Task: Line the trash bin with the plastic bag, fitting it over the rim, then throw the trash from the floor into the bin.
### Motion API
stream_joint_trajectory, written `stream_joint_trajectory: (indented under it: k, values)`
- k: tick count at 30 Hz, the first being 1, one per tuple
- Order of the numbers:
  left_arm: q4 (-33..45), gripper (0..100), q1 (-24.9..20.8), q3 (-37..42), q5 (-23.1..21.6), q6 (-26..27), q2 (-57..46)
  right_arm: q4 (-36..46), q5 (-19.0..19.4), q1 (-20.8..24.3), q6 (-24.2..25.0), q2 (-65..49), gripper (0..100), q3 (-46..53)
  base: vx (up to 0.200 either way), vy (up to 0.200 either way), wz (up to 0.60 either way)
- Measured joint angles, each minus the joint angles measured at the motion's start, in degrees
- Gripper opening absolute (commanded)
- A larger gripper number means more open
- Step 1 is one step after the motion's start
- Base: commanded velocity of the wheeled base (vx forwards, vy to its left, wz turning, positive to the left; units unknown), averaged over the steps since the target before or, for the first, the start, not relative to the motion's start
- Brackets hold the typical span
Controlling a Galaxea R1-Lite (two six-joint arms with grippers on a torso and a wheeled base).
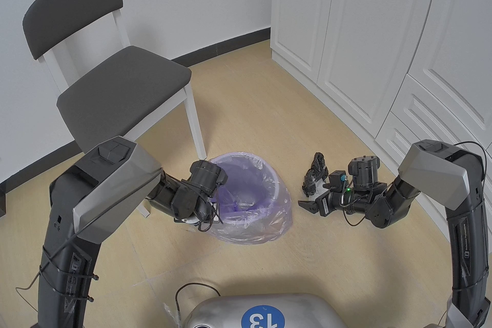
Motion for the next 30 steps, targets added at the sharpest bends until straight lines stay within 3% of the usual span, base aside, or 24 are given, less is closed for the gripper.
stream_joint_trajectory:
  k: [12, 20, 30]
  values:
    - [-6.0, 0, 2.0, -1.1, -3.2, 1.7, 3.3, 0.2, 0.0, -0.3, -0.1, 0.5, 100, -0.5, 0.0, 0.0, 0.0]
    - [-10.6, 0, 4.3, -5.5, -9.1, 2.2, 7.2, 0.9, 0.0, -0.6, -0.1, 1.7, 100, -1.7, 0.0, 0.0, 0.0]
    - [-11.4, 0, 6.3, -6.8, -10.0, 2.4, 8.7, 1.6, 0.0, -0.6, 0.0, 2.5, 100, -2.9, 0.0, 0.0, 0.0]
